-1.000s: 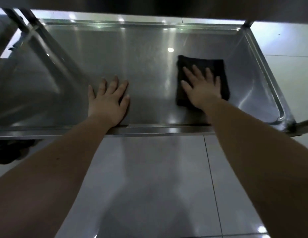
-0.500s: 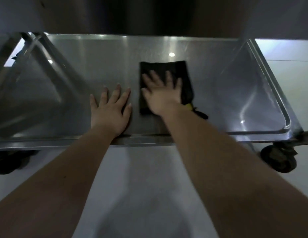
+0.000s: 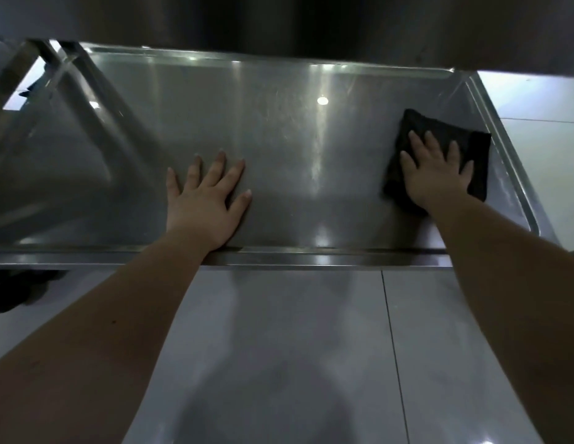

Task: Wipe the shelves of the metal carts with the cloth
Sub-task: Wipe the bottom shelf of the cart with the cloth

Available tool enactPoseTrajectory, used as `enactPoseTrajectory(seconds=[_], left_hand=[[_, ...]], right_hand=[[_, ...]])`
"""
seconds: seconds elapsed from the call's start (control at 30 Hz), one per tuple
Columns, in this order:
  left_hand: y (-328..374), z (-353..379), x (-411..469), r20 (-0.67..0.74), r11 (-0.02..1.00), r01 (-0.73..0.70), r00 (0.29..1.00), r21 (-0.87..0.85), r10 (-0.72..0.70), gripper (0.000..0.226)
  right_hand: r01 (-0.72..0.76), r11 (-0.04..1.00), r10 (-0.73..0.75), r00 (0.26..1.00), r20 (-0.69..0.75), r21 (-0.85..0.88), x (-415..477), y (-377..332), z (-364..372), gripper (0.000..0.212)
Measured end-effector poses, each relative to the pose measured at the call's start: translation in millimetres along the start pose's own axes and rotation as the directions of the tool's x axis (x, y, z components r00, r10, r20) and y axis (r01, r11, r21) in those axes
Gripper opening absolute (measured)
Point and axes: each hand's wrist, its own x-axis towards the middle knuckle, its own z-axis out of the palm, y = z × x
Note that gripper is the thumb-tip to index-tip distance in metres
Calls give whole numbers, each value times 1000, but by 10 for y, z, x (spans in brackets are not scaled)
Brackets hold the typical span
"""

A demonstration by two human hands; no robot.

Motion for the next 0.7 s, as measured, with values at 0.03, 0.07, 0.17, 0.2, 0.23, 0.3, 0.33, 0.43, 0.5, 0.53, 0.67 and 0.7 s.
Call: enactPoseTrajectory(seconds=[0.03, 0.07, 0.17, 0.2, 0.23, 0.3, 0.33, 0.43, 0.5, 0.53, 0.67, 0.7], left_hand=[[1, 1, -1, 2, 1000, 3, 1000, 3, -3, 59], [2, -1, 1, 6, 1000, 5, 1000, 4, -5, 59], [2, -9, 13, 8, 1000, 3, 1000, 12, -3, 58], [0, -16, 17, 11, 1000, 0, 1000, 13, 0, 57], [-1, -25, 13, 19, 1000, 1, 1000, 11, -1, 56], [-1, -39, -6, 27, 1000, 4, 1000, 12, -4, 56], [-2, -47, -13, 31, 1000, 3, 1000, 16, -3, 56], [-13, -51, -32, 35, 1000, -3, 999, -4, 3, 56], [-9, -48, -34, 37, 1000, -7, 999, -16, 7, 55], [-8, -50, -31, 41, 1000, -5, 999, -15, 5, 55], [-3, -52, -29, 47, 1000, -14, 999, -17, 15, 55], [5, -47, -35, 44, 1000, -19, 999, -21, 19, 55]], right_hand=[[-17, 1000, 17, 1000, 0, 1, -58, -46, 12, 54], [-16, 1000, 16, 1000, 2, 1, -134, -160, 33, 54], [137, 990, -136, 991, 17, -22, -512, -699, 178, 54], [214, 976, -213, 977, 24, -38, -708, -917, 251, 55], [299, 953, -297, 954, 39, -53, -930, -1124, 328, 55], [470, 881, -462, 880, 106, -61, -1332, -1437, 442, 55], [526, 849, -516, 846, 137, -48, -1439, -1506, 465, 54], [562, 826, -555, 823, 125, -32, -1316, -1345, 399, 54], [481, 875, -475, 875, 94, -52, -1114, -1018, 361, 54], [404, 913, -400, 914, 70, -54, -1027, -815, 343, 55], [65, 998, -64, 997, 34, -27, -833, 4, 177, 55], [34, 999, -32, 998, 55, -40, -819, 127, 135, 55]])
